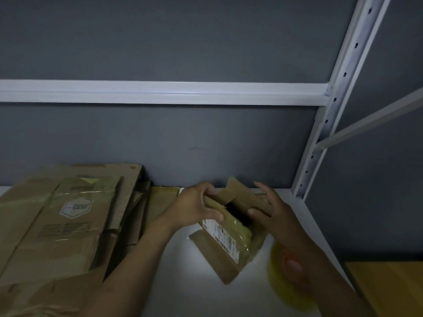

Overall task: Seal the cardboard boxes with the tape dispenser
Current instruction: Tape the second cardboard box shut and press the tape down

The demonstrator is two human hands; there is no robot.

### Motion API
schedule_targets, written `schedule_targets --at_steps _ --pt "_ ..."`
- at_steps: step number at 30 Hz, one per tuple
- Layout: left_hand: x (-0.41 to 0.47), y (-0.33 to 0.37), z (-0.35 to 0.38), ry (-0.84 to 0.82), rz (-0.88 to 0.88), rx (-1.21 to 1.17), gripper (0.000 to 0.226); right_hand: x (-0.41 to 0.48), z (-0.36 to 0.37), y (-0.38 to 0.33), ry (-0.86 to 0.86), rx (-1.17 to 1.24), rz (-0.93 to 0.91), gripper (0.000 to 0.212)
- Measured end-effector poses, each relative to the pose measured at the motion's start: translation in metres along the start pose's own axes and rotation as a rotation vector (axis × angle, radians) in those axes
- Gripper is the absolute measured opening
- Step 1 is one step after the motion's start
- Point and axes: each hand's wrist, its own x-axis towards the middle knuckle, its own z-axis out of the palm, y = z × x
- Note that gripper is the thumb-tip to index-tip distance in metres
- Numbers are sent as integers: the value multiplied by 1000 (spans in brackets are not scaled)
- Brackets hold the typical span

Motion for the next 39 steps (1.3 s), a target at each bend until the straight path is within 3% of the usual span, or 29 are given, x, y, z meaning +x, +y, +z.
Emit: schedule_targets --at_steps 3,7,8,11,14,17,20,22,24,27,29,31,35,39 --pt "3 -7 13 64 -76 -99 88 -6 3 -2 -1 69 -7 28" --pt "-2 -16 23 110 -80 -64 81 -17 11 -3 -131 86 23 31" --pt "-3 -18 24 112 -92 -60 79 -18 12 -5 -193 -28 5 35" --pt "-13 -23 22 145 -122 43 59 -11 13 -3 -376 -593 -64 76" --pt "-28 -22 19 201 -157 228 54 1 16 0 -347 -830 -115 68" --pt "-42 -12 17 191 -110 448 83 7 25 2 -338 -742 -80 63" --pt "-39 -2 25 116 65 627 118 10 30 1 -402 -613 -93 59" --pt "-32 -1 37 -44 138 720 119 8 26 -3 -423 -508 -149 52" --pt "-25 -3 45 -92 171 757 104 -2 13 -5 -298 -366 -212 40" --pt "-18 -9 48 -142 155 732 86 -26 -26 6 -32 -311 71 47" --pt "-15 -12 47 -135 183 755 85 -45 -53 23 -44 -393 338 61" --pt "-13 -11 46 -113 195 758 87 -59 -63 41 -139 -511 513 54" --pt "-15 4 53 -71 148 768 92 -73 -54 59 -93 -712 532 22" --pt "-17 9 60 -131 60 780 80 -77 -51 40 12 -612 450 20"
